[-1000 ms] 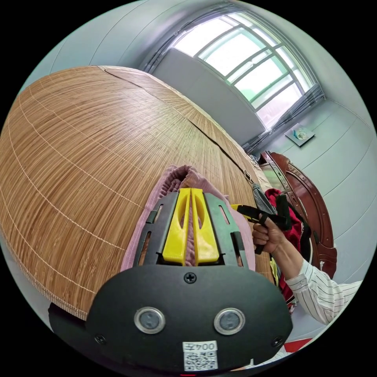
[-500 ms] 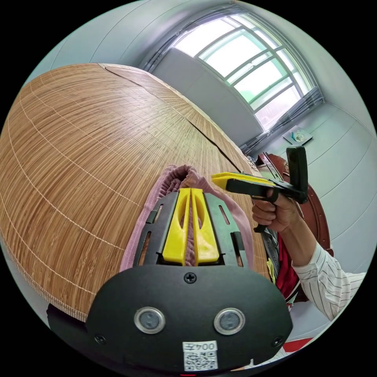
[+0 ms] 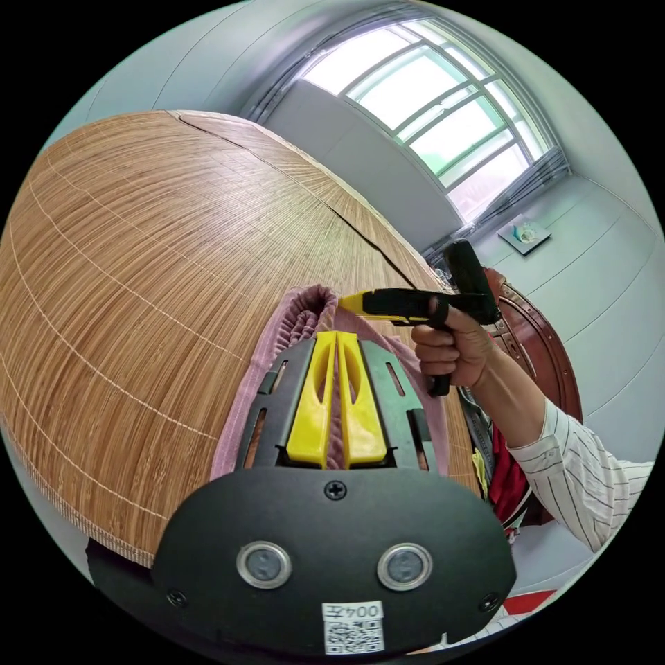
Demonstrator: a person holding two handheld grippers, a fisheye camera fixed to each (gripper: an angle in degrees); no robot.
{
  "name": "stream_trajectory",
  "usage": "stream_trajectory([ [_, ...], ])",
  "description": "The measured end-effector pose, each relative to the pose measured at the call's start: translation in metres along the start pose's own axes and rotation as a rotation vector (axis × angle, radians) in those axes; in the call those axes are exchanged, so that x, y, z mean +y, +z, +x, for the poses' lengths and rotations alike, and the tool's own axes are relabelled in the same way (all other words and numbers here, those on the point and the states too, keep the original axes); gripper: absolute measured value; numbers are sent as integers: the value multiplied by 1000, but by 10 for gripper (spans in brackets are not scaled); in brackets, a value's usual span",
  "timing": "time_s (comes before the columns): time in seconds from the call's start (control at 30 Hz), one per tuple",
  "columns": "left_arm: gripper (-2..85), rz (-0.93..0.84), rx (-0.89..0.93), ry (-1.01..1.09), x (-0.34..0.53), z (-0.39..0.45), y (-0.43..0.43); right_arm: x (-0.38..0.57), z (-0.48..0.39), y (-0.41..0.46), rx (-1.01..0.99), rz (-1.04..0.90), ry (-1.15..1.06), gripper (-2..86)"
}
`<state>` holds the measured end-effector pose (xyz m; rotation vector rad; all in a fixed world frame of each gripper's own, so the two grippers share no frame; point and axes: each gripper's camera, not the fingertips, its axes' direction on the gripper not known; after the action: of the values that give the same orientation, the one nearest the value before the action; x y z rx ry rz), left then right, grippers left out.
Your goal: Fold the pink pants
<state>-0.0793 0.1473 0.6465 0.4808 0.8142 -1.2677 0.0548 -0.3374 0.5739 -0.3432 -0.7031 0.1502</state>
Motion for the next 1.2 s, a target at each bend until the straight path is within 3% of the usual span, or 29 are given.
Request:
stream_trajectory([
  [0.2, 3, 43, 78, 89, -31, 41, -16, 91, -13, -55, 132, 166, -19, 58],
  [0.4, 2, -130, -52, 2, -58, 15, 45, 95, -32, -10, 245, 77, -78, 29],
  [0.47, 2, -129, 17, -69, -58, -8, 47, 94, -25, 9, 362, 13, -64, 10],
  [0.7, 2, -142, 112, -174, -60, -40, 57, 127, 11, 11, 153, 139, 83, 11],
  [0.9, 3, -186, 181, -195, -69, -33, 47, 207, -62, -33, 110, 220, -1, 67],
  [1.03, 4, -196, 217, -116, -72, -16, 16, 289, -119, -20, 140, 241, -33, 58],
  [1.2, 2, -230, 113, 9, -29, -13, 6, 332, -161, 20, 204, 260, -71, 20],
])
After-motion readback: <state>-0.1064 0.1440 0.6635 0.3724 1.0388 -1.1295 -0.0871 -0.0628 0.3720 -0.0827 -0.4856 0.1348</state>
